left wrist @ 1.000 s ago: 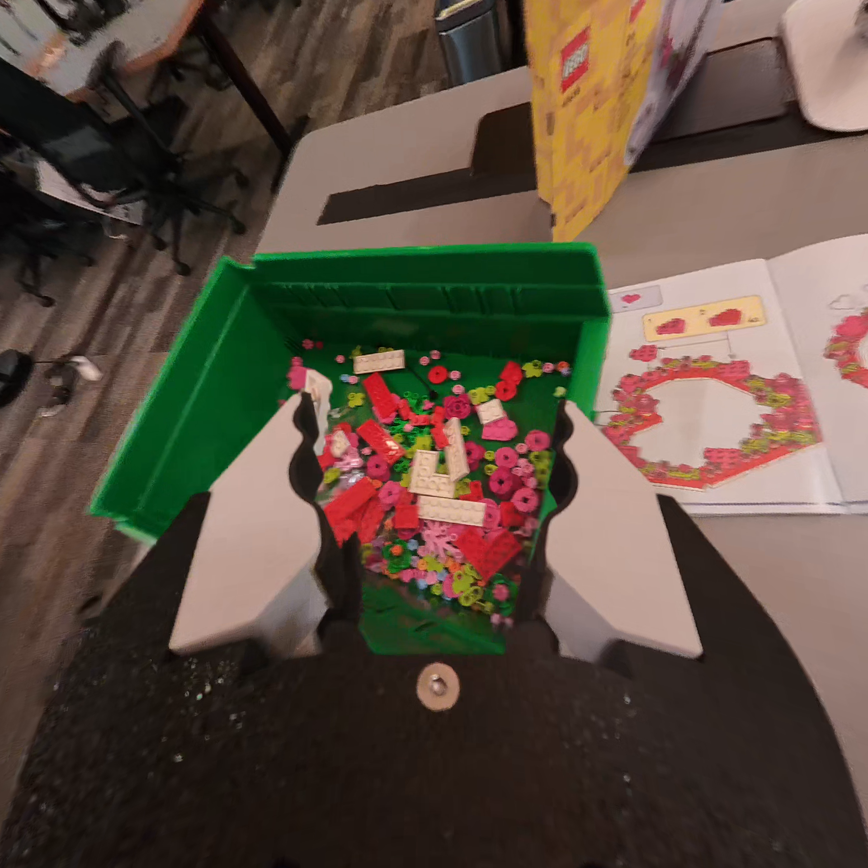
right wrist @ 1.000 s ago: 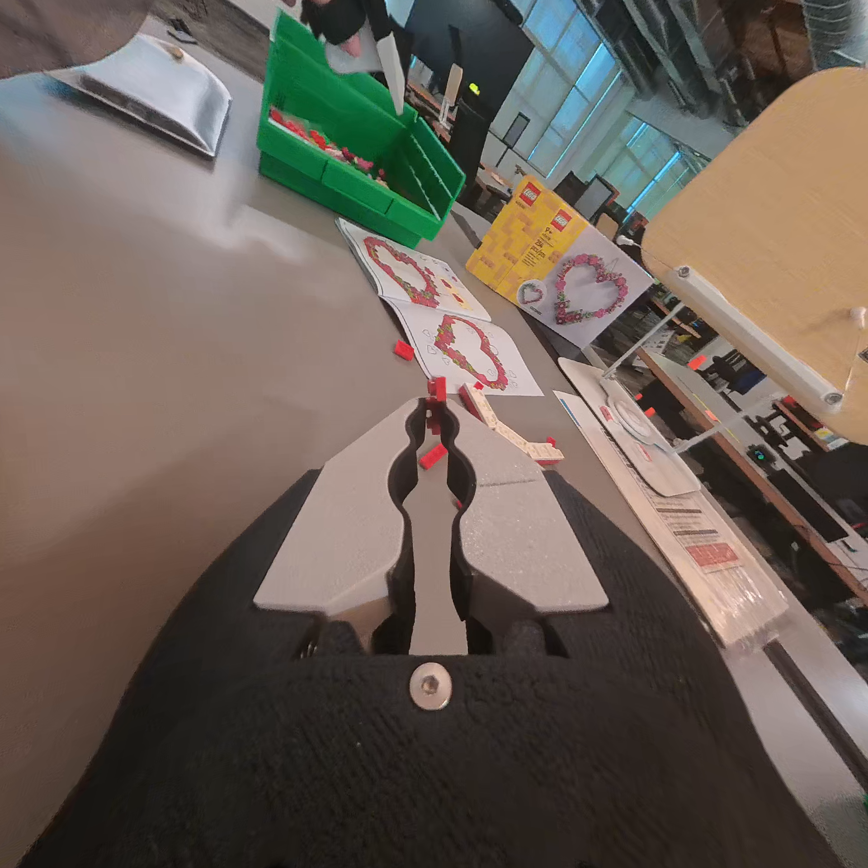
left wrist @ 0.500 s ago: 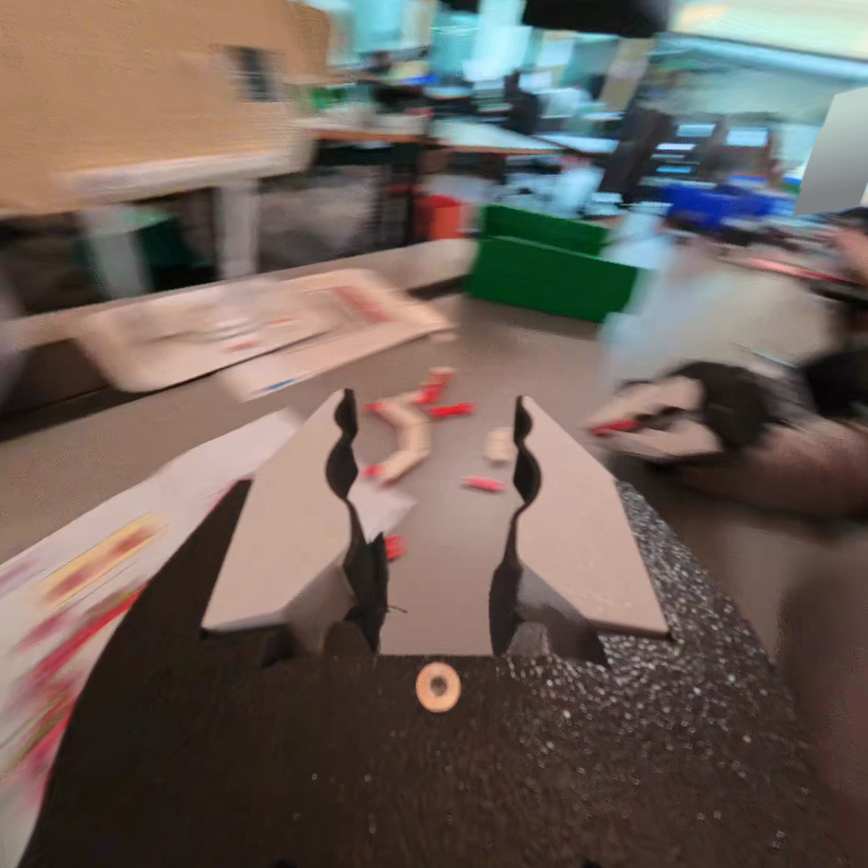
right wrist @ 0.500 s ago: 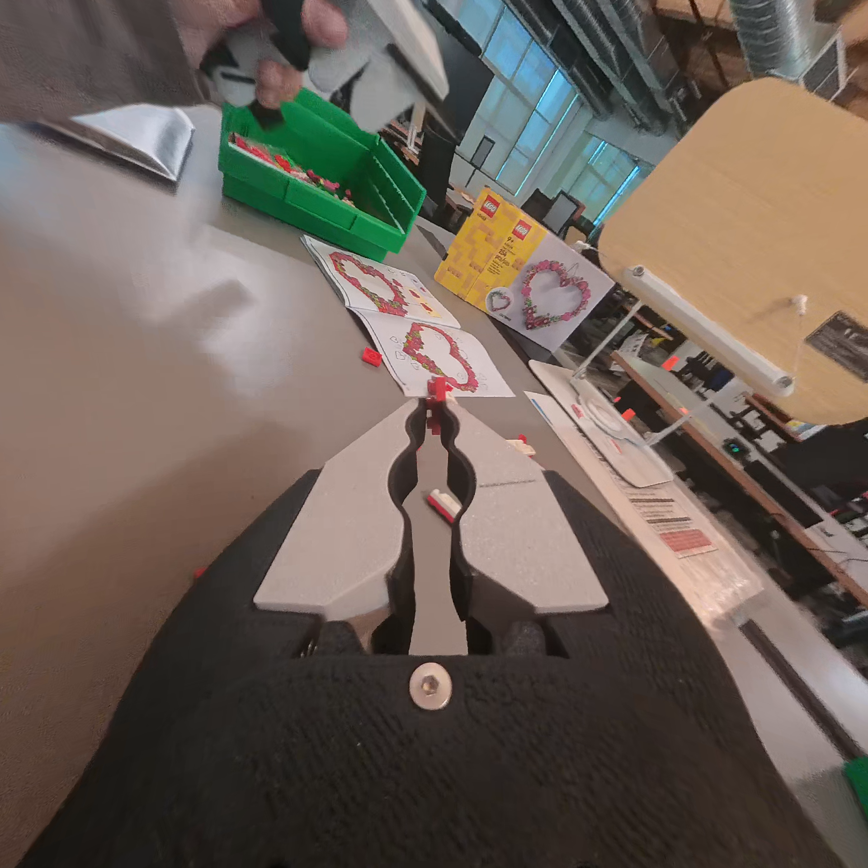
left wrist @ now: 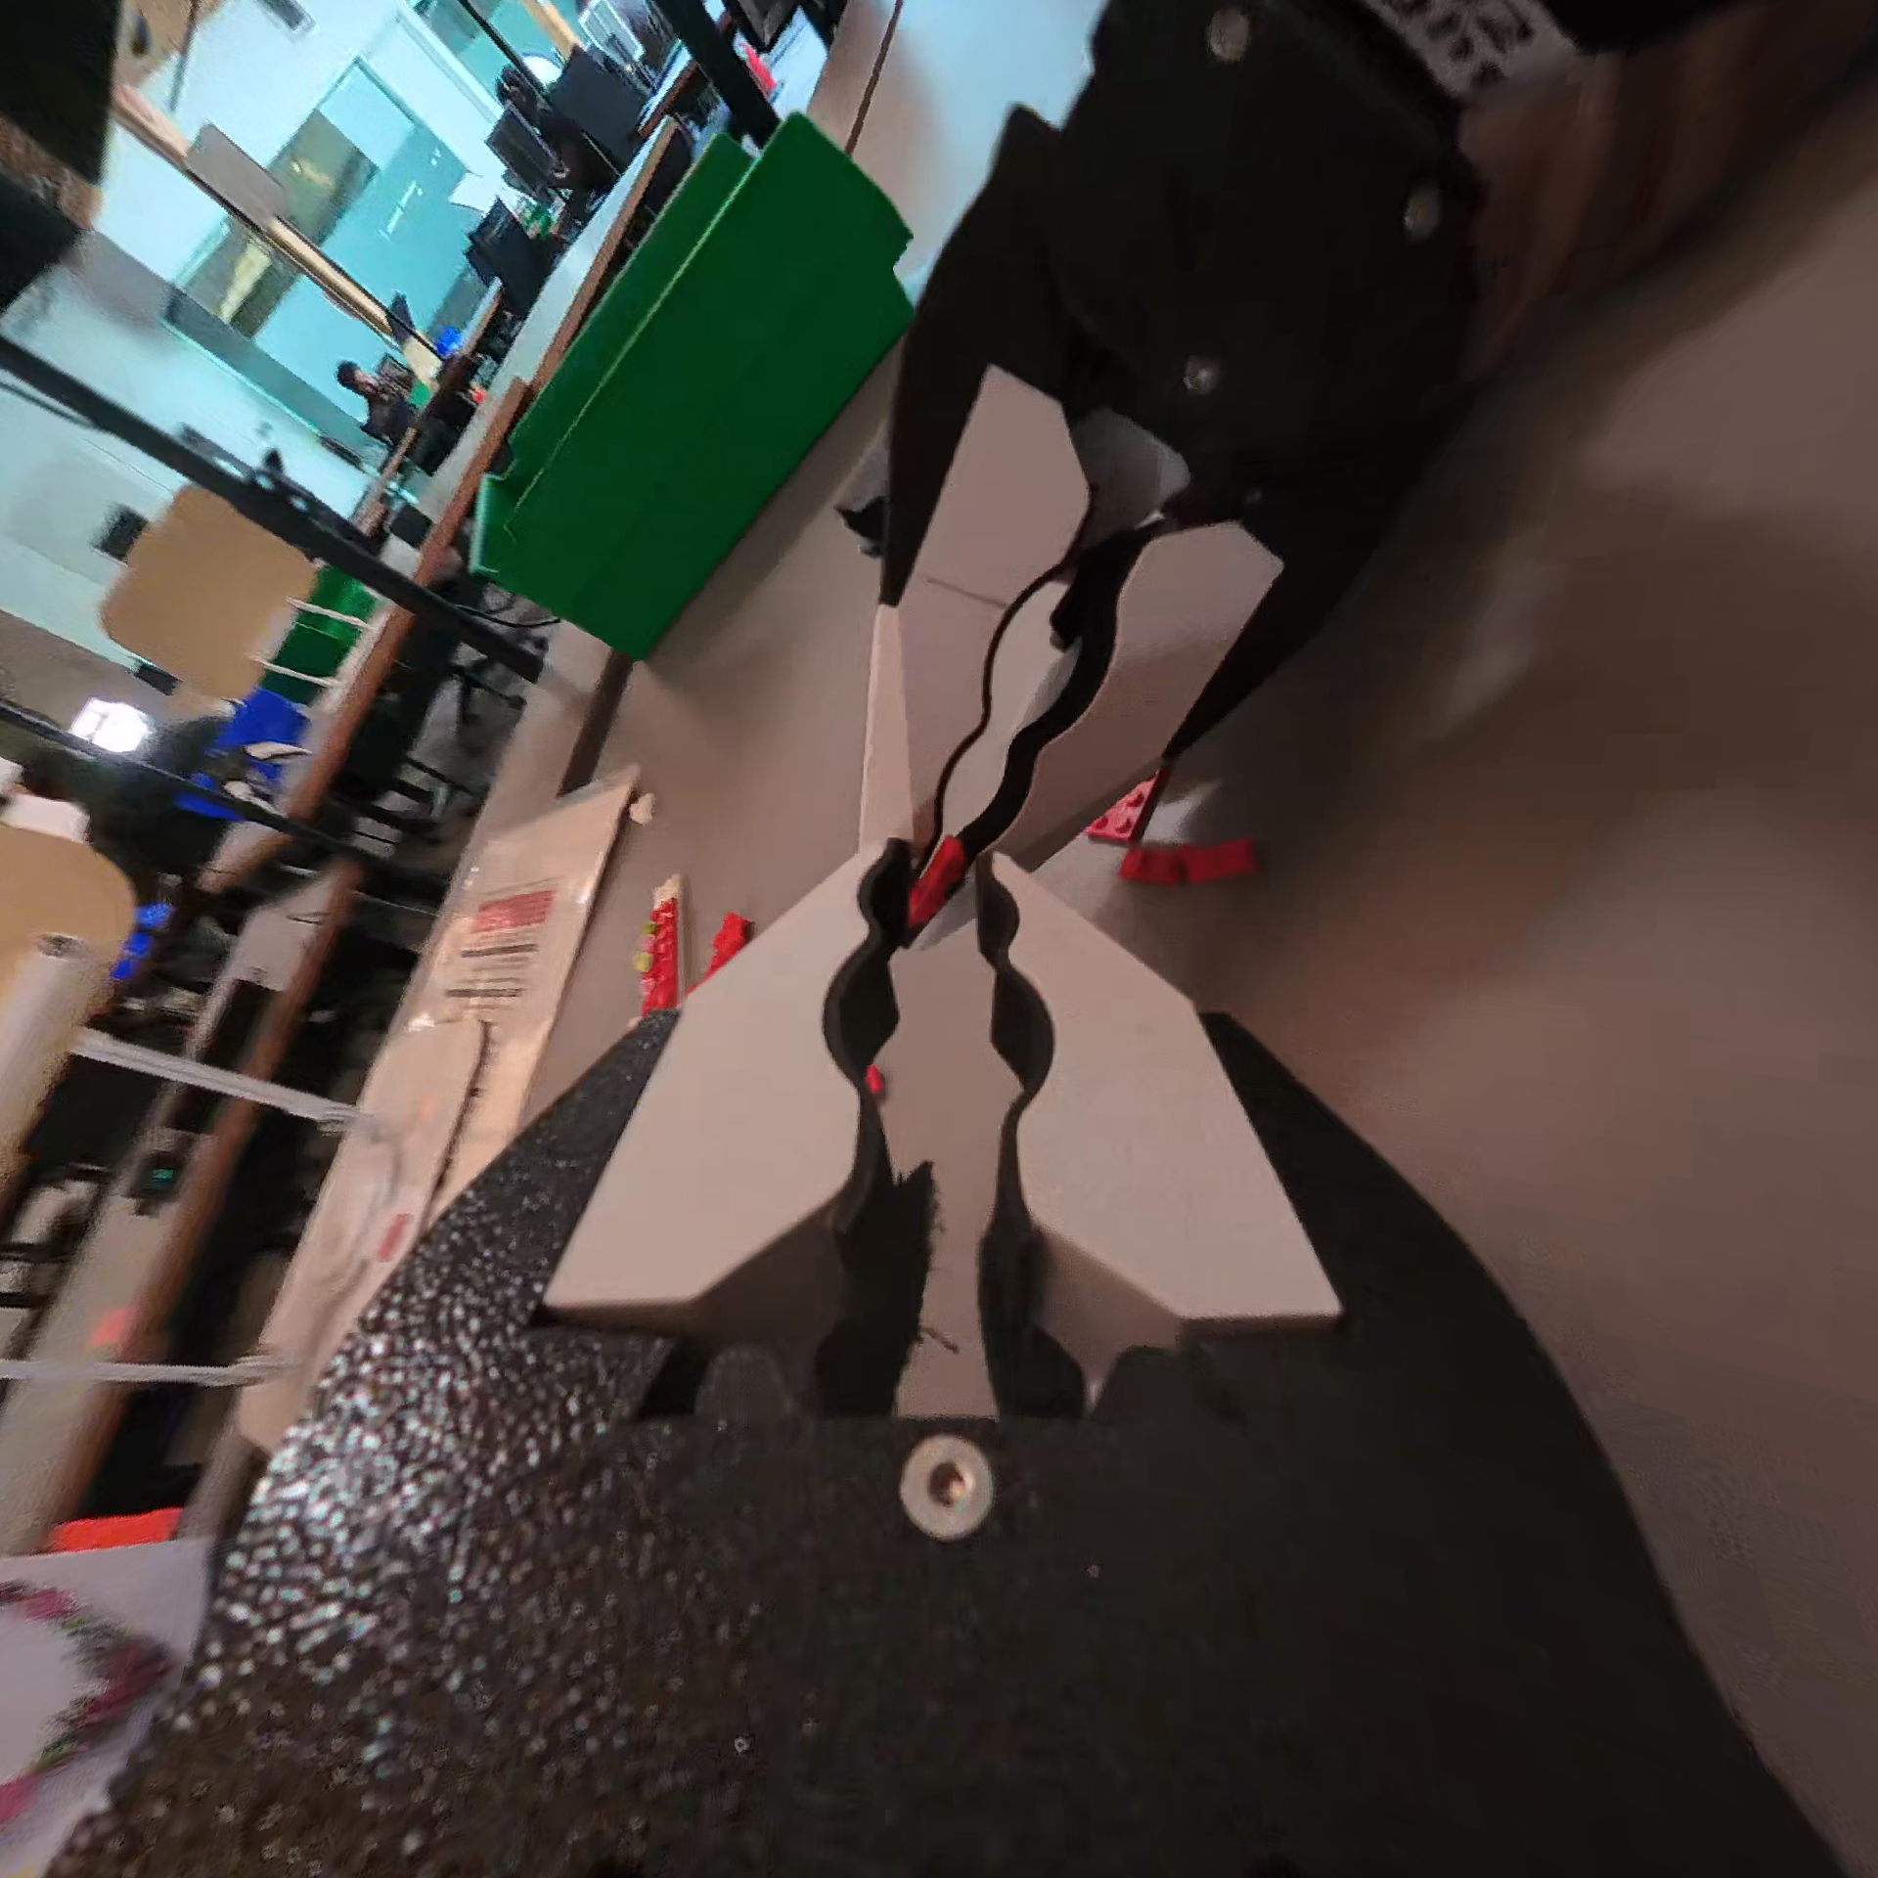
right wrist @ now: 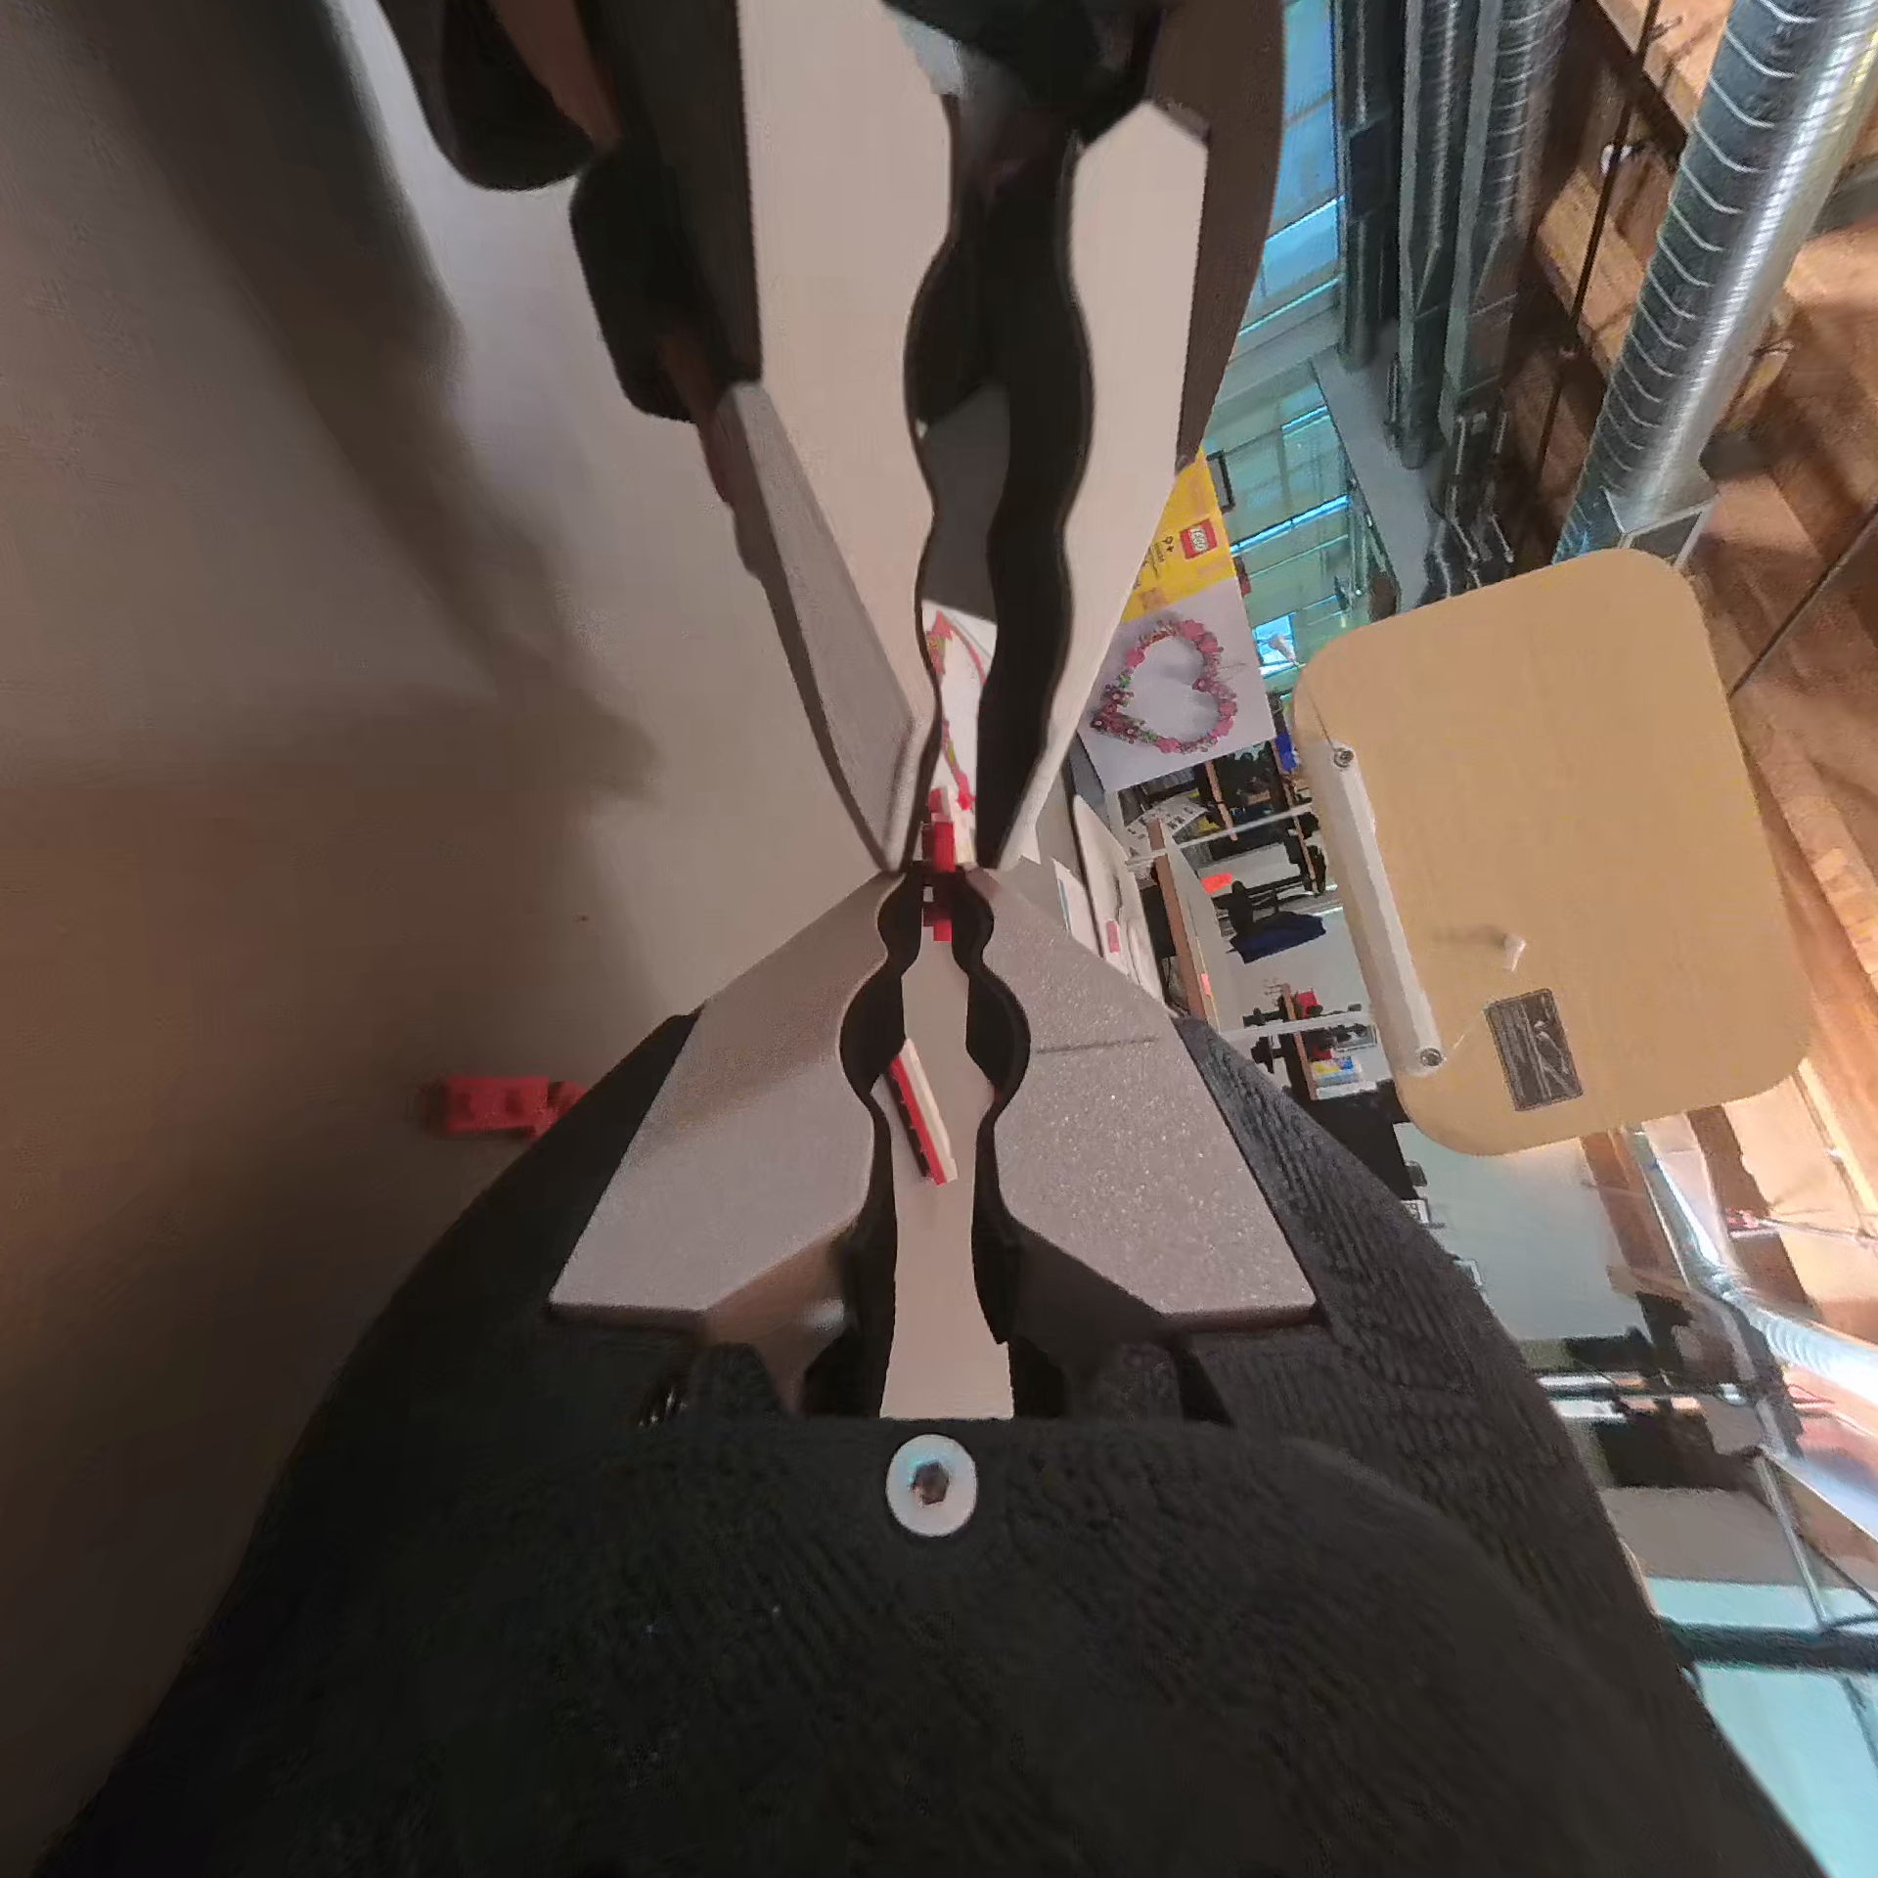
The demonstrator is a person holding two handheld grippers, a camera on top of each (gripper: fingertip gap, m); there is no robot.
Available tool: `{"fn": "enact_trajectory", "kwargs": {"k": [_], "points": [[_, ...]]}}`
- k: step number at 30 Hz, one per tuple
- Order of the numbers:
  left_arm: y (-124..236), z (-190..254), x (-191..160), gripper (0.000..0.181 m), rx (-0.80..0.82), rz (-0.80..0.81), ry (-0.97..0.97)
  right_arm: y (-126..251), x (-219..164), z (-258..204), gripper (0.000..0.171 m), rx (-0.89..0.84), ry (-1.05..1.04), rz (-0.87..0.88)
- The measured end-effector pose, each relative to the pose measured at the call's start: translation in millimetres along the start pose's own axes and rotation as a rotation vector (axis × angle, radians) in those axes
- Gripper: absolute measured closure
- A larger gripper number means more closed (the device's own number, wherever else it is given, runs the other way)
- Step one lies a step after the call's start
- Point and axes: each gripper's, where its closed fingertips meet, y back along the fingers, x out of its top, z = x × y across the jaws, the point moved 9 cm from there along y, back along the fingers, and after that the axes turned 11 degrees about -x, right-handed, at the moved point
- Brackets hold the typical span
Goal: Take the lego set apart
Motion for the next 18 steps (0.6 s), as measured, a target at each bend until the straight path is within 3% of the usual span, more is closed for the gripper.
{"fn": "enact_trajectory", "kwargs": {"k": [4,5,7,9,12,17,18], "points": [[1,3,1,0.178,0.05,-0.048,-0.109,-2,-2,1,0.165,0.025,-0.07,-0.016],[4,1,2,0.178,0.073,-0.049,-0.12,-3,-4,3,0.158,0.024,-0.112,-0.036],[21,-15,0,0.178,0.212,-0.105,-0.117,-6,-11,10,0.146,-0.003,-0.21,-0.081],[56,-49,-14,0.178,0.449,-0.263,-0.061,-6,-23,19,0.145,-0.025,-0.332,-0.108],[140,-96,-56,0.178,0.75,-0.497,0.292,-6,-45,34,0.146,-0.003,-0.527,-0.155],[258,-115,-131,0.177,0.975,-0.543,0.896,7,-77,53,0.14,0.256,-0.751,-0.149],[276,-115,-147,0.164,1.032,-0.563,0.98,10,-81,55,0.139,0.337,-0.802,-0.132]]}}
